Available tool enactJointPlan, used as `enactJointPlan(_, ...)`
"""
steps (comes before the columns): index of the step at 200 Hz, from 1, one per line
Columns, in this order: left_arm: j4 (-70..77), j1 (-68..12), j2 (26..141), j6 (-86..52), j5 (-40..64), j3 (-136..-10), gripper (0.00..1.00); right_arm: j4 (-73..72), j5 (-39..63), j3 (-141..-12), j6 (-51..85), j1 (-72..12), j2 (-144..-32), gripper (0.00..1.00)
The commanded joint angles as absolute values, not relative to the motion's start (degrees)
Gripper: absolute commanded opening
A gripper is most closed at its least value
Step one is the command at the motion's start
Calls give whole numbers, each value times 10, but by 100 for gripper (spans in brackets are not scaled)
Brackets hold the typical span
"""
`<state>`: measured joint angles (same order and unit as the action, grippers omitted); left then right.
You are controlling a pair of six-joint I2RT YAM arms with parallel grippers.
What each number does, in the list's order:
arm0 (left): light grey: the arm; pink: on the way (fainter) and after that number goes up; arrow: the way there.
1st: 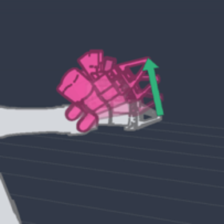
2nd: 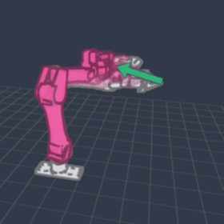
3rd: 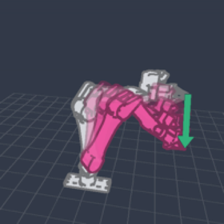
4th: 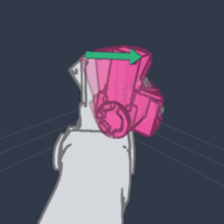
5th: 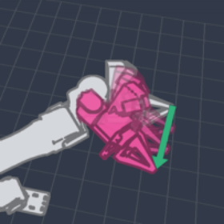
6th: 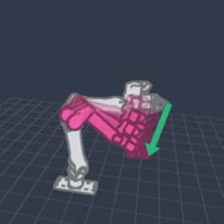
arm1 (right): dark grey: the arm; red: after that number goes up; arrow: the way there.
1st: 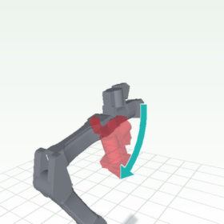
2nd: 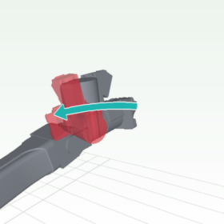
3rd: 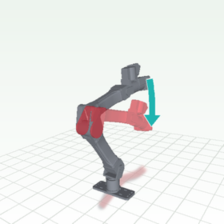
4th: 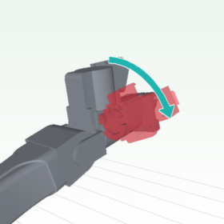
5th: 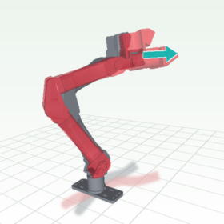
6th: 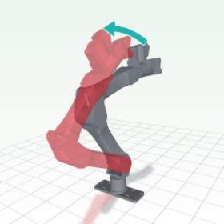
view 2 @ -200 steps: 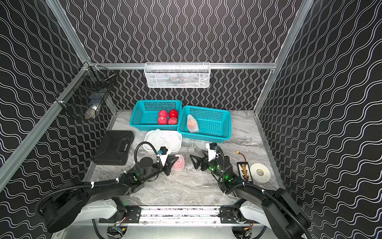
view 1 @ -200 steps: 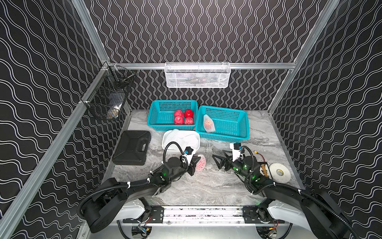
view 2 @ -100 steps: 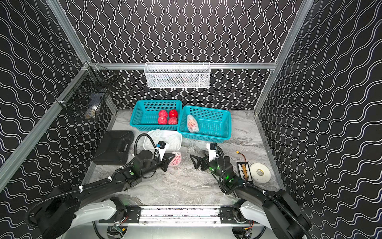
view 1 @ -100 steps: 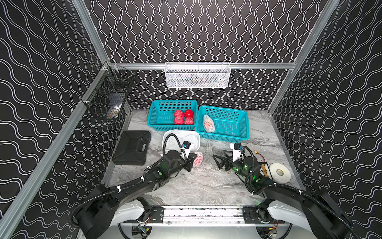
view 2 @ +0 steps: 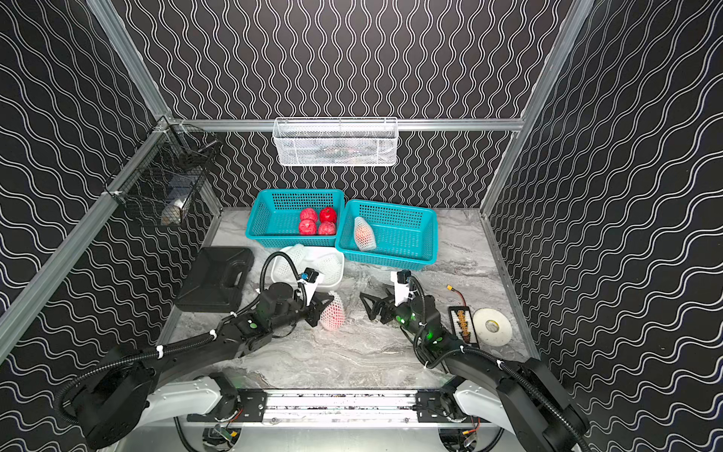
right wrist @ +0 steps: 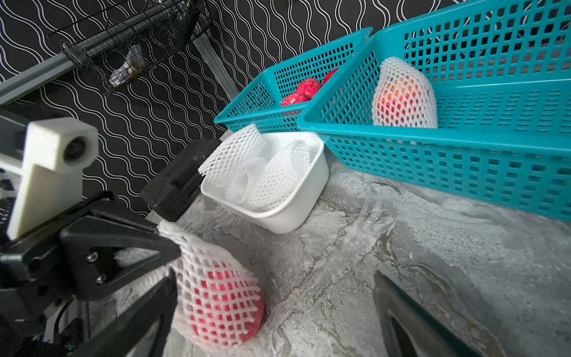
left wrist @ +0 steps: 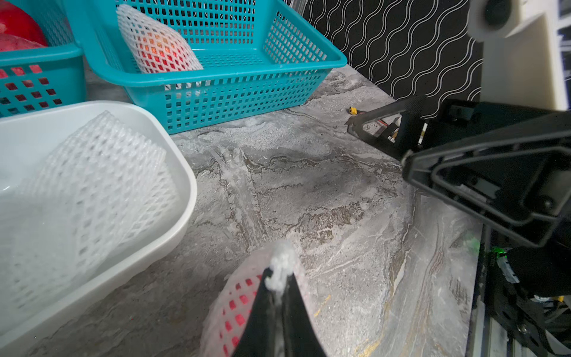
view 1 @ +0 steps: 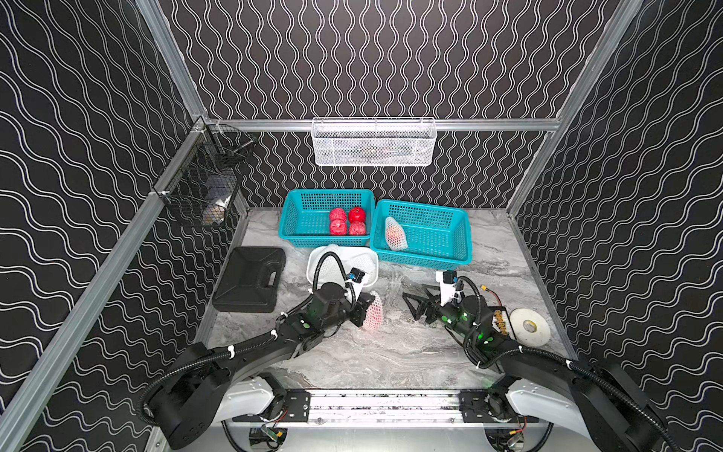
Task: Remove foam nets from apples
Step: Remove the foam net from the apple, then place the foam net into the storage box.
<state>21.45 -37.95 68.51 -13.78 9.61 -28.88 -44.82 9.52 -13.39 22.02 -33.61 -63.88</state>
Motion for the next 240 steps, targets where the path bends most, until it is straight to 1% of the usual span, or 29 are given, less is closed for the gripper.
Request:
enactJointPlan(1, 220, -379, 673, -145, 114, -301, 0, -461, 87, -134, 223, -336, -637, 100)
enactJointPlan(46, 179, -373, 634, -185, 102, -335, 0, -461, 86, -134, 224, -336, -636, 100)
enactJointPlan(65, 160, -351, 625, -214, 74, -361, 0, -460, 85, -134, 225, -335, -635, 100)
enactJointPlan(79, 175, -324, 631, -229, 66, -379, 0, -460, 86, -134, 227, -336, -635, 100)
enactJointPlan(107, 260, -269, 676, -291, 64, -403, 0, -461, 88, -134, 228, -336, -637, 100)
enactJointPlan(138, 286, -246, 751, -342, 46, -441, 0, -452, 81, -132, 223, -336, -626, 100)
enactJointPlan(157, 342, -238, 778, -365, 40, -429, 0, -440, 75, -132, 221, -336, -616, 100)
enactJointPlan(182, 333, -233, 797, -379, 8, -427, 0, -433, 73, -134, 221, -335, -611, 100)
enactJointPlan(215, 393, -196, 828, -409, 41, -401, 0, -434, 77, -136, 223, -336, -616, 100)
enactJointPlan(240, 399, -185, 851, -405, 40, -392, 0, -437, 81, -137, 223, -335, -621, 100)
